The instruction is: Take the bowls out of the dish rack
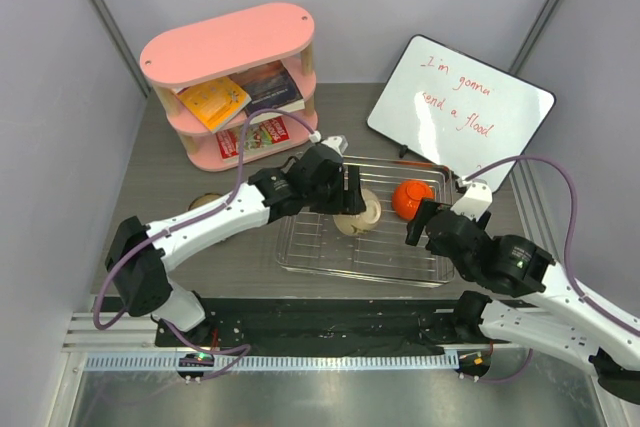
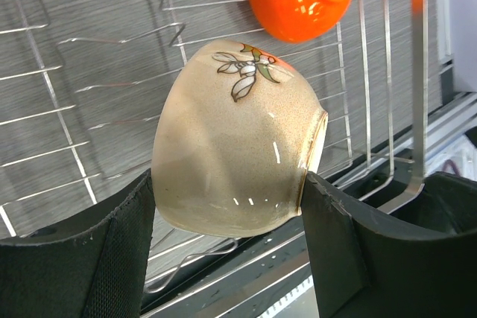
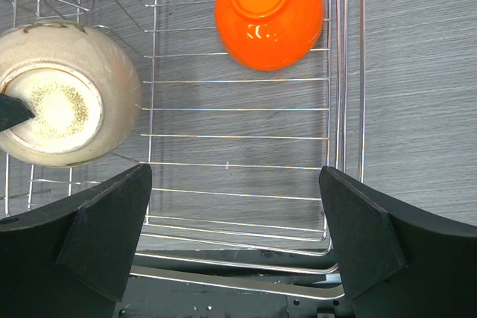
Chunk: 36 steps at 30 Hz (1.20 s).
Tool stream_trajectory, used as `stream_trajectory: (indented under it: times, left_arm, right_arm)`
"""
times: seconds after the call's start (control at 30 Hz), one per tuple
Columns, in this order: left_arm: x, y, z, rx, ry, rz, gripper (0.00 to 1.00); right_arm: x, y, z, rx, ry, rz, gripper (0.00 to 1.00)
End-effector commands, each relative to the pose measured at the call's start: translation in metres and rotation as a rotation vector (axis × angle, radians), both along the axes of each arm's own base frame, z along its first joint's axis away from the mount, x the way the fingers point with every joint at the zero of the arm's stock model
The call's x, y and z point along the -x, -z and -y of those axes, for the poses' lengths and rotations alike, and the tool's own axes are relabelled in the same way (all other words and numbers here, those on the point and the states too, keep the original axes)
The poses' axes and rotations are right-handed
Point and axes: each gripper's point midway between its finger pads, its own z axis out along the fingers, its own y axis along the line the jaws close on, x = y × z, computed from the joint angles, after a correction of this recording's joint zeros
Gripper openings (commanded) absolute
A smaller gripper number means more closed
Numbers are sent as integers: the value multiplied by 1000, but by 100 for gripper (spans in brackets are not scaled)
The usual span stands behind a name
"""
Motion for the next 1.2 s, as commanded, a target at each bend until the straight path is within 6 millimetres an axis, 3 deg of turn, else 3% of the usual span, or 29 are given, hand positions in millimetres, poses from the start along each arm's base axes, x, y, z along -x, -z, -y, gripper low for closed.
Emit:
stream_trajectory:
  times: [0.0, 0.27, 0.53, 0.73, 1.17]
  left_arm:
    - [-6, -40, -7, 70, -24, 92, 0]
    - [-1, -53, -35, 45, -69, 140, 0]
    - [0, -48, -56, 7, -116, 153, 0]
    - [-2, -46, -83, -74, -176, 179, 0]
    - [6, -37, -105, -133, -211, 159, 0]
  right_arm:
    - [-7, -5, -5, -4, 3, 23, 100]
    - [-9, -3, -11, 6, -13, 9, 100]
    - [-8, 0, -12, 0, -17, 5, 100]
    - [-7, 5, -14, -5, -20, -2, 100]
    - [-6, 7, -17, -35, -30, 3, 100]
